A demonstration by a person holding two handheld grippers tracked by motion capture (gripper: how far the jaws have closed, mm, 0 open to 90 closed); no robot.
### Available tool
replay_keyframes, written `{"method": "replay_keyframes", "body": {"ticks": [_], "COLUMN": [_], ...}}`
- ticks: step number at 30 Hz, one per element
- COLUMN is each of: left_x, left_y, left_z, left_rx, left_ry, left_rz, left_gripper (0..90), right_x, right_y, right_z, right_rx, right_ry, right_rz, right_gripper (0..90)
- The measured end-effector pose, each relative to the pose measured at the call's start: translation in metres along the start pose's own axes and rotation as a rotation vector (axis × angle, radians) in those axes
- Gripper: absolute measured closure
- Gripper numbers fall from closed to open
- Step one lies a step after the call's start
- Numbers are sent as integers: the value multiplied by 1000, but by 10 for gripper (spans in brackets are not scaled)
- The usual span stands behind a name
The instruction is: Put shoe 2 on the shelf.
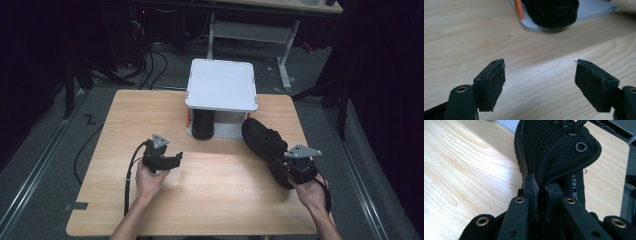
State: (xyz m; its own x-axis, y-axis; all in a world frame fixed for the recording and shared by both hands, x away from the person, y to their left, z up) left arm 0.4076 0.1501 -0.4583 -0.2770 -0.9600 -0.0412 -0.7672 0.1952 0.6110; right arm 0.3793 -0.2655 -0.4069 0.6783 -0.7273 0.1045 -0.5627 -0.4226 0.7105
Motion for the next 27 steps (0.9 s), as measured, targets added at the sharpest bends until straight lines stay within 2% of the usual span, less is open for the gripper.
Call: {"method": "replay_keyframes", "body": {"ticks": [6,15,20,27], "left_x": [2,1,3,6], "left_y": [7,13,15,12], "left_z": [-27,-66,-86,-111], "left_rx": [38,87,123,144], "left_ry": [1,14,14,21], "left_rz": [15,41,25,27], "left_gripper": [256,270,308,309], "right_x": [-9,-20,-22,-25], "right_y": [-8,-22,-34,-47], "right_z": [-4,-12,-17,-22], "right_rx": [-3,-1,-1,-12], "right_ry": [24,27,26,14], "right_rz": [-17,-26,-40,-26], "right_gripper": [822,821,821,820]}}
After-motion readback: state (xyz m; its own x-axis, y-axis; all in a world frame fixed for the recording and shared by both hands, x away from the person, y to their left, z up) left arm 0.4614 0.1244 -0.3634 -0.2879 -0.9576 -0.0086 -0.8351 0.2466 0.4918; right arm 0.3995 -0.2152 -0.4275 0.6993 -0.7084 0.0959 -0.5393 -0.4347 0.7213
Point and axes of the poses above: each handheld gripper's, and its own axes: y roughly backward along the jaws, z roughly out of its underside, x roughly to its right, the point moved 1 cm from there along -y, roughly forward along the jaws, and after that the axes turned 9 degrees about -z, right-handed, at the moved point
